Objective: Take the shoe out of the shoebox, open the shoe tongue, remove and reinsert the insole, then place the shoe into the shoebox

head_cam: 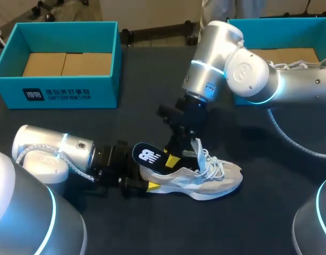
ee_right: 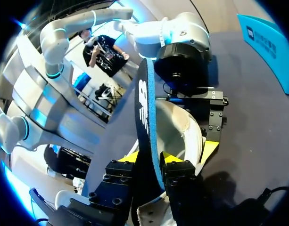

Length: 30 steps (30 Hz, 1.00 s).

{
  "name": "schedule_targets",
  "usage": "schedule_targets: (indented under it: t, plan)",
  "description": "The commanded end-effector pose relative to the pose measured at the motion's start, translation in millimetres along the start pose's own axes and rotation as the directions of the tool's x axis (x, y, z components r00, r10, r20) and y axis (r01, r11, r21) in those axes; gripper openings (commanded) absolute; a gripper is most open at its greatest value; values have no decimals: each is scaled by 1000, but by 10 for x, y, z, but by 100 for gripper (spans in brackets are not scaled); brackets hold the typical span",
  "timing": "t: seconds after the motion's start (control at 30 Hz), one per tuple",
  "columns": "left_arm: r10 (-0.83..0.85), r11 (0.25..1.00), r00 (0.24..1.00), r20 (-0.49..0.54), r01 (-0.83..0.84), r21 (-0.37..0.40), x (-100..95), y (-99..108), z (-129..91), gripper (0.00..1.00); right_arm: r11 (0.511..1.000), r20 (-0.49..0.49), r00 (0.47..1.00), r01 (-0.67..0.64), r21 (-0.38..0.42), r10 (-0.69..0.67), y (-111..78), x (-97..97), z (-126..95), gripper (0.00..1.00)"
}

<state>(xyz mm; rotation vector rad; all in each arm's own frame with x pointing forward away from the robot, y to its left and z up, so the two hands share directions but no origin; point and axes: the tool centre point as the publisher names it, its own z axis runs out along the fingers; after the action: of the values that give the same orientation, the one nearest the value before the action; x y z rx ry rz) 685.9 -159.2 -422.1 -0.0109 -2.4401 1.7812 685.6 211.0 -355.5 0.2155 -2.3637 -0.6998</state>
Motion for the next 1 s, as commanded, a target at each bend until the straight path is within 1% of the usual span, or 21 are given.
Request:
schedule_targets:
  t: [0.03,0.23,0.37,0.43,0.53,0.57,0.7,0.77,0.87,0.97,1.0]
  plan:
    - [0,1000,1000,4,0,-2,-2,16,2,0,1000,-7,1000,24,-18,-24,0,2,25,27]
    - [0,1000,1000,4,0,-2,-2,16,2,0,999,-11,999,41,-36,-42,67,0,11,22]
    - [0,1000,1000,4,0,-2,-2,16,2,0,998,-17,999,50,-35,-51,119,-23,27,22]
    - [0,1000,1000,4,0,-2,-2,16,2,0,998,-22,998,52,-34,-53,134,-33,36,19]
    - [0,1000,1000,4,0,-2,-2,16,2,0,998,-27,998,51,-35,-51,141,-34,46,12]
    - [0,1000,1000,4,0,-2,-2,16,2,0,998,-29,998,48,-34,-49,145,-30,50,1]
    - [0,1000,1000,4,0,-2,-2,16,2,0,998,-20,999,39,-45,-40,151,-3,40,0]
    - [0,1000,1000,4,0,-2,-2,16,2,0,998,-4,999,44,-48,-44,177,25,1,0]
    - [0,1000,1000,4,0,-2,-2,16,2,0,996,21,998,59,-60,-58,241,60,-69,0]
    - [0,1000,1000,4,0,-2,-2,16,2,0,990,44,994,104,-92,-100,356,109,-176,0]
    - [0,1000,1000,4,0,-2,-2,16,2,0,989,44,994,108,-96,-105,368,113,-186,0]
